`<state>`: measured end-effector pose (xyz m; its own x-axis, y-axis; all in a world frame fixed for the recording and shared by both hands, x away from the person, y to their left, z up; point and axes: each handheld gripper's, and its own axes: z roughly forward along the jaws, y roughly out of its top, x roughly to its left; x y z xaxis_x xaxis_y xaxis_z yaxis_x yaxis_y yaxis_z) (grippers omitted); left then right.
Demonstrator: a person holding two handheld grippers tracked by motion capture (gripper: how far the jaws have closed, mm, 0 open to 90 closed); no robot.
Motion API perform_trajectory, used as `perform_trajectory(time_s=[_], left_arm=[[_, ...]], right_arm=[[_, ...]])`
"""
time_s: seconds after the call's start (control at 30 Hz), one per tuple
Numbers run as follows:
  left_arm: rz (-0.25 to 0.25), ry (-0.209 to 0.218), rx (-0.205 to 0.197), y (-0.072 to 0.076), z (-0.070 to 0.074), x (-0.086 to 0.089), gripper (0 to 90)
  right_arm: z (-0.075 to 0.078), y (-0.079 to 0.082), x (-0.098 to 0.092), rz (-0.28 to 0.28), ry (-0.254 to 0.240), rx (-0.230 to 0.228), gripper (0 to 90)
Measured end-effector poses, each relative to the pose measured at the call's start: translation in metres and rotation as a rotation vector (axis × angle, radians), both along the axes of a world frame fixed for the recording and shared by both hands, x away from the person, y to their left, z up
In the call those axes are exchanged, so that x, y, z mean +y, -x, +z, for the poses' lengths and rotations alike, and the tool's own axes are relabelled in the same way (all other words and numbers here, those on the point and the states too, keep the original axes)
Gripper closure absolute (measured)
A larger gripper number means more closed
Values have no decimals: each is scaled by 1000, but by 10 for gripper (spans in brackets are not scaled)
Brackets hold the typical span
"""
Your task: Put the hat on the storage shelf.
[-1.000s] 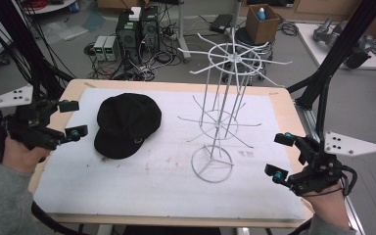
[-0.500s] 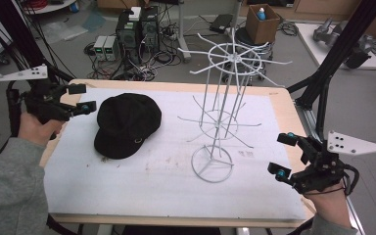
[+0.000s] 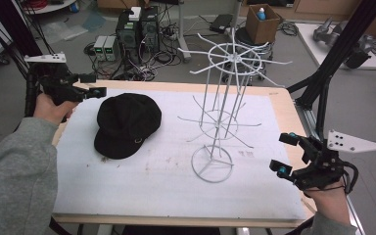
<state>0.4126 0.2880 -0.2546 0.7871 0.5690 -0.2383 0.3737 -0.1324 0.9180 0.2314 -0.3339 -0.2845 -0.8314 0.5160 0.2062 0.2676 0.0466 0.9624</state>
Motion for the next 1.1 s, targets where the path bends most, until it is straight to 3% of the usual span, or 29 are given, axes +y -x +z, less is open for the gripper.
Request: perform_trajectory(time_s=[0.03,0.2,0.47,0.8,1.1], left_arm=[[3,12,1,-4,-2,-1,17],[19,-14,30,-22,-14,-6,17],[37,-38,46,-50,-17,-15,17],[28,-159,109,-68,-44,-30,17],[61,-201,164,-83,-70,-40,18]], right_arm=[[0,0,0,0,0,0,6],[-1,-4,5,11,8,-2,6],[-1,-1,-2,-1,-5,-9,6],[-1,2,-5,-10,-9,-10,6],[-1,3,1,8,17,-8,7]])
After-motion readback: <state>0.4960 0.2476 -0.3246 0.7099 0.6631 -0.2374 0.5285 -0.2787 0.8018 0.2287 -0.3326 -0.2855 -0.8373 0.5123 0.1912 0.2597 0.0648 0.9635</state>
